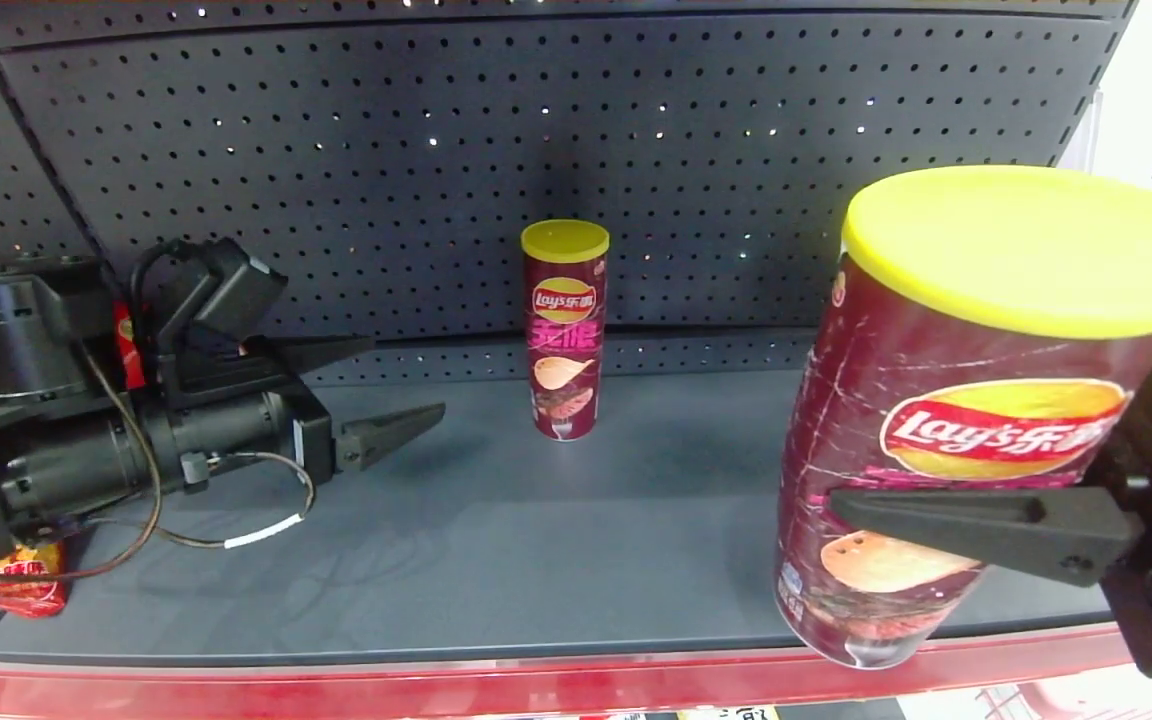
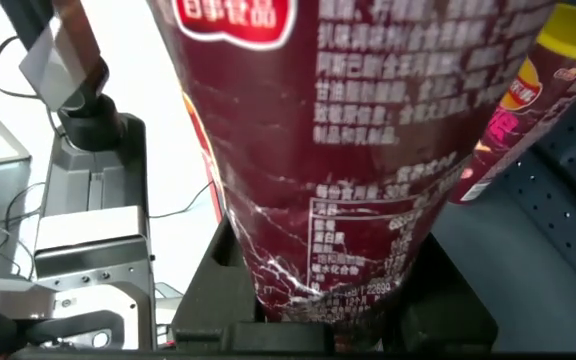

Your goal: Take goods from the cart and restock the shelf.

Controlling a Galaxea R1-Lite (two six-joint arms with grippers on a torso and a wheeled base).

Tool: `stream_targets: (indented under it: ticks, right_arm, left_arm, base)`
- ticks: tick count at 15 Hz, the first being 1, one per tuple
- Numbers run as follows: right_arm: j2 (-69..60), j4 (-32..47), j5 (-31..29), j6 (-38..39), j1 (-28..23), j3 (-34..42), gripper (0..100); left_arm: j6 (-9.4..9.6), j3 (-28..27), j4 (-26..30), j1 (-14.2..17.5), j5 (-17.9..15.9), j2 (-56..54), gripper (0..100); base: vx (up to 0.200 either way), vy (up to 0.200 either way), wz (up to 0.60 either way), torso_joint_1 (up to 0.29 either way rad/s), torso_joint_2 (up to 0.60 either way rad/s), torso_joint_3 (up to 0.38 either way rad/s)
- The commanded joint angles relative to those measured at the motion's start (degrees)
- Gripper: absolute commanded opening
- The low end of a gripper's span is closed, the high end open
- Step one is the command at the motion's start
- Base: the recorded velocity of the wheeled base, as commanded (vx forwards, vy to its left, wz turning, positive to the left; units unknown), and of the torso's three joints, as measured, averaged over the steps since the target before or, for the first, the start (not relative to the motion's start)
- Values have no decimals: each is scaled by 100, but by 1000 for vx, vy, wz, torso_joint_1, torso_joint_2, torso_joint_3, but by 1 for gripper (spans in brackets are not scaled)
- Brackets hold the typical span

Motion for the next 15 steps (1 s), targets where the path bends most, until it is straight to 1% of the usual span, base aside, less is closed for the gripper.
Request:
stream_targets:
  ticks: [1,2,3,5,6,7,8,10,12,15]
  right_arm:
    - [92,1,1,25,17,-16,0]
    - [109,1,9,25,8,-16,0]
    - [153,1,9,25,17,-16,0]
    - [188,-8,9,25,8,-16,0]
    - [206,1,9,25,8,2,0]
    - [232,-8,9,25,8,10,0]
    - [241,-8,9,25,8,10,0]
    - [320,-17,9,34,0,2,0]
    - [390,-17,9,34,-18,-16,0]
    - [496,-210,18,51,-18,-7,0]
  left_arm:
    - [82,-492,-238,143,-102,856,100]
    - [82,-642,-273,143,-129,1006,100]
    - [74,-940,-273,125,-173,1305,100]
    - [30,-1187,-388,28,-181,1656,100]
    - [-190,-1318,-555,-86,-190,1814,100]
    - [-471,-1433,-722,-244,-190,1946,100]
    - [-568,-1521,-818,-288,-181,2043,100]
    - [-586,-1951,-897,-306,-190,2438,100]
    - [-612,-1995,-897,-420,-199,2500,100]
    - [-612,-2013,-897,-429,-225,2526,100]
  base:
    - [0,0,0,0,0,0]
    - [0,0,0,0,0,0]
    - [0,0,0,0,0,0]
    - [0,0,0,0,0,0]
    - [0,0,0,0,0,0]
    - [0,0,0,0,0,0]
    - [0,0,0,0,0,0]
    - [0,0,0,0,0,0]
    - [0,0,0,0,0,0]
    - [0,0,0,0,0,0]
